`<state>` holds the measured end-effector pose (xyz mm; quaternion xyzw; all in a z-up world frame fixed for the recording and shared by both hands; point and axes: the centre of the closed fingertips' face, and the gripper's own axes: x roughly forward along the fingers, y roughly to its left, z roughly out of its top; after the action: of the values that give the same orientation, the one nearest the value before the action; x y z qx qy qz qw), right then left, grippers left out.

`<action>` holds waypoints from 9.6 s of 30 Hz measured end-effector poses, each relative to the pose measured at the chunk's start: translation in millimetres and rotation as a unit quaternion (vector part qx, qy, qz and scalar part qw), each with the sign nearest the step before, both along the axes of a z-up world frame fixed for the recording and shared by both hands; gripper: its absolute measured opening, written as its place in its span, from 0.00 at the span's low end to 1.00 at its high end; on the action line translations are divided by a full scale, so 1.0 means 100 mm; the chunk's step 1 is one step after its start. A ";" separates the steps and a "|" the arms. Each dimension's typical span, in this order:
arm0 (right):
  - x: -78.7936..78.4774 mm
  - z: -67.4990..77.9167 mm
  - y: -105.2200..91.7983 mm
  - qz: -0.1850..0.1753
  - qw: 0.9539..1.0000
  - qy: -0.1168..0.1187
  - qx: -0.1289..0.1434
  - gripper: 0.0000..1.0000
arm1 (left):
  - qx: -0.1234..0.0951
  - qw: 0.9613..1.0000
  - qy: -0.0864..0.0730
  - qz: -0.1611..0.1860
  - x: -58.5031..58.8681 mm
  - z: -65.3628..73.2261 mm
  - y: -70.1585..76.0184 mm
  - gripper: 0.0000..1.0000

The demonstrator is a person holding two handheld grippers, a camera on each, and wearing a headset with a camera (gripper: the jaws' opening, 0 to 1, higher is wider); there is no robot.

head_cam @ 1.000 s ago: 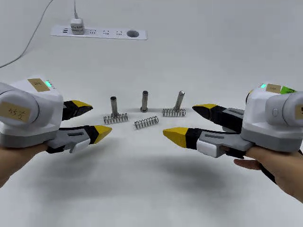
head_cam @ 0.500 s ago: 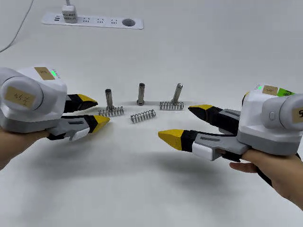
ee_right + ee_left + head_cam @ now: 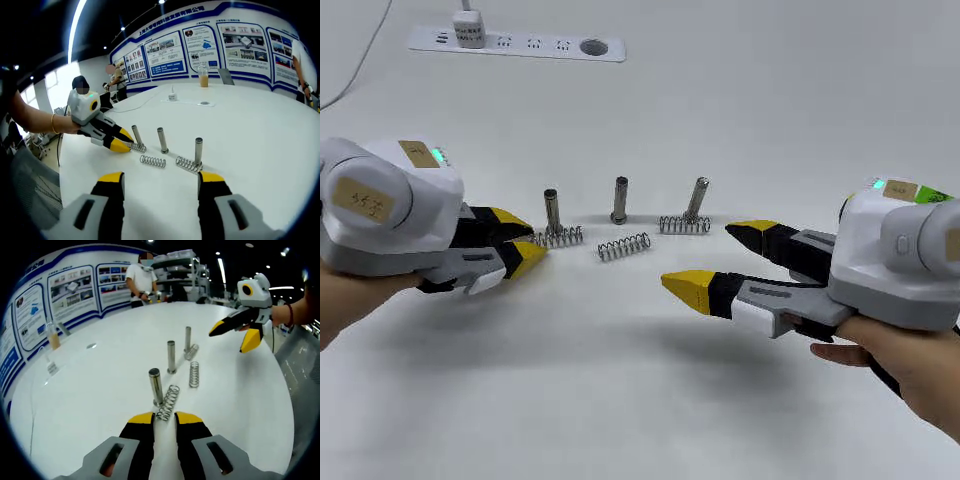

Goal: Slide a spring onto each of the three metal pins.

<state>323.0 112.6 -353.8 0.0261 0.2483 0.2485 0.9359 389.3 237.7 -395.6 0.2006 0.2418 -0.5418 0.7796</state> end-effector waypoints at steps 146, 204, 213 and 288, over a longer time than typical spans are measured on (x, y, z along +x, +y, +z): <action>0.68 0.71 0.96 0.052 0.987 -0.114 0.097 0.12 | -0.120 0.988 -0.012 0.099 -0.77 0.70 0.03 0.56; 0.91 0.39 1.16 0.107 0.988 -0.072 -0.080 0.12 | -0.113 0.988 0.003 0.105 -0.77 0.59 0.04 0.67; 0.90 0.36 1.20 0.121 0.984 -0.058 -0.120 0.12 | -0.113 0.988 0.003 0.105 -0.78 0.60 0.04 0.67; 0.84 0.24 1.11 0.093 0.992 -0.030 -0.075 0.22 | -0.111 0.988 -0.005 0.111 -0.76 0.63 0.06 0.64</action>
<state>406.8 223.6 -330.2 -0.0746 0.2395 0.3158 0.9151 313.6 243.6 -332.1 0.0876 0.1970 -0.4741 0.8537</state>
